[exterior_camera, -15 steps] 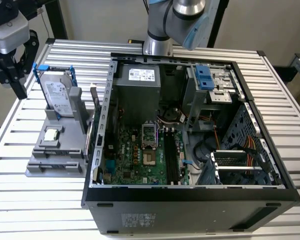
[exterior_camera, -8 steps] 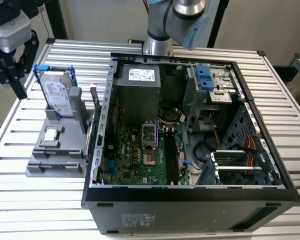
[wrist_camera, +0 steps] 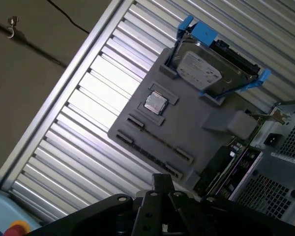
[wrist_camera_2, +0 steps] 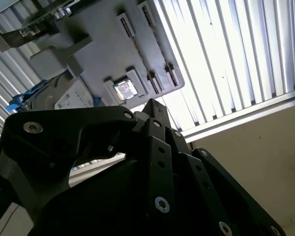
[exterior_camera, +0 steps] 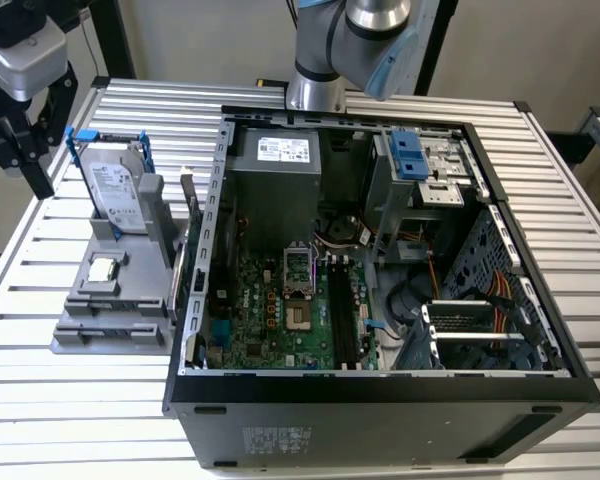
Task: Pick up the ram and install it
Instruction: 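Pick up the ram and move it above insertion slot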
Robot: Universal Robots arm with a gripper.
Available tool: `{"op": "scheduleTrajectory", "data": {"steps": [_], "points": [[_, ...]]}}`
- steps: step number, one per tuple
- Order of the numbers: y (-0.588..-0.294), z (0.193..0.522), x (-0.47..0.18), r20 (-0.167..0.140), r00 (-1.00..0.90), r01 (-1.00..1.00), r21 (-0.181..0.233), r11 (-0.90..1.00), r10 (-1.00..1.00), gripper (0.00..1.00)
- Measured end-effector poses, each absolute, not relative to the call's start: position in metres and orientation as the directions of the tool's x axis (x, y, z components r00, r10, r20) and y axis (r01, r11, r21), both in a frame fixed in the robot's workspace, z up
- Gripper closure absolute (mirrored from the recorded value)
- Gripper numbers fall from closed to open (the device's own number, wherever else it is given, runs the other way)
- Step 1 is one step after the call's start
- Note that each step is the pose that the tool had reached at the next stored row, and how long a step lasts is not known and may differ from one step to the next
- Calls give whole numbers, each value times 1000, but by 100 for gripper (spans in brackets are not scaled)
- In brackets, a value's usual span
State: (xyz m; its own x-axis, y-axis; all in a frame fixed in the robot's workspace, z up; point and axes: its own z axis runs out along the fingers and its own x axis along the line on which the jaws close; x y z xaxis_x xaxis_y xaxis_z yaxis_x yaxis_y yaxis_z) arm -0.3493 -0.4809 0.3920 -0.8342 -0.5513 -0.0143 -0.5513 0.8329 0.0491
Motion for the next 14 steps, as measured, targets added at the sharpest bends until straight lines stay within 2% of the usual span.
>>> {"op": "scheduleTrajectory", "data": {"steps": [14], "points": [[-481,392,-349,-14,-786,-618,49,785,-618,100]]}}
